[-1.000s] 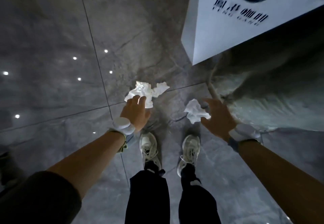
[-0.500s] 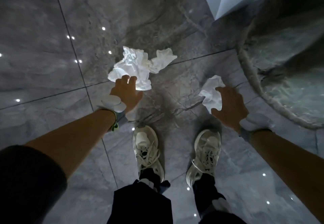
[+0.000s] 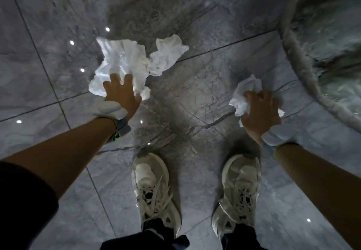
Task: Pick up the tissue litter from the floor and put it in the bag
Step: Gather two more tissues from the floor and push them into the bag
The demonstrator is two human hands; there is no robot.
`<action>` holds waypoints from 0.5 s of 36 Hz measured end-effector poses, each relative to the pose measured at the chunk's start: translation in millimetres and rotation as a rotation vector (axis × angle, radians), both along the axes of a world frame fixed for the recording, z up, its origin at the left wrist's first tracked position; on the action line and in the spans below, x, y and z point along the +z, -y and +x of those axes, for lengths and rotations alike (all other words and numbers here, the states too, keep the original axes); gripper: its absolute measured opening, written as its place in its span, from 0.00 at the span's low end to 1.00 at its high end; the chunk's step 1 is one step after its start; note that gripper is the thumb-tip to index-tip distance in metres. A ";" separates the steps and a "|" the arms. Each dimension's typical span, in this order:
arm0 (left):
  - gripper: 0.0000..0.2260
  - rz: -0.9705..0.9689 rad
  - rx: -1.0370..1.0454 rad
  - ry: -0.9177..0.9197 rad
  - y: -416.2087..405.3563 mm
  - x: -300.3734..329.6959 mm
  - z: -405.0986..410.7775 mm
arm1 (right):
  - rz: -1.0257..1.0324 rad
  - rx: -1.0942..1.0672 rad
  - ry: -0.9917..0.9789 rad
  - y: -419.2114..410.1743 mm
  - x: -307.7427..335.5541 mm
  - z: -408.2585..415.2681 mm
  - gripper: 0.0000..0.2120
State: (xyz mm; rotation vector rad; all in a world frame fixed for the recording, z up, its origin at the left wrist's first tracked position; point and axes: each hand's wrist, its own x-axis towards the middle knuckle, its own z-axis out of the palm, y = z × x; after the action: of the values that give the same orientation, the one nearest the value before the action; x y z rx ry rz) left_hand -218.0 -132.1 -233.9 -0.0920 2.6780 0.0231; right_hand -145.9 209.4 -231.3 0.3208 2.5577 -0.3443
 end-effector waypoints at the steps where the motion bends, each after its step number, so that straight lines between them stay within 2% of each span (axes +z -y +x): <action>1: 0.20 0.001 -0.002 -0.026 0.4 0.3 -2.5 | -0.006 -0.015 -0.009 2.1 1.0 -2.1 0.24; 5: 0.16 0.093 0.051 0.003 7.1 -1.6 -5.5 | -0.054 -0.030 0.050 5.4 3.0 -3.5 0.14; 9: 0.10 0.099 0.127 -0.020 15.7 18.7 5.9 | -0.096 0.041 0.032 7.8 32.1 -1.4 0.14; 13: 0.07 0.101 0.222 -0.012 13.5 65.4 9.0 | -0.139 -0.026 0.000 12.7 84.5 -12.6 0.13; 14: 0.07 0.108 0.254 0.003 11.5 93.8 4.2 | -0.154 -0.045 -0.003 12.1 111.5 -21.9 0.13; 18: 0.07 0.141 0.228 0.088 5.8 140.5 8.0 | -0.183 -0.070 0.017 17.0 160.7 -31.7 0.13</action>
State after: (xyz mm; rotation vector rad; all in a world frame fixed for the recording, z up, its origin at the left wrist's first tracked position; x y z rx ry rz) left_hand -210.0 -137.9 -93.4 -0.3441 2.5560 0.2723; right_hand -177.6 192.4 -70.6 0.3435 2.4801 -0.5943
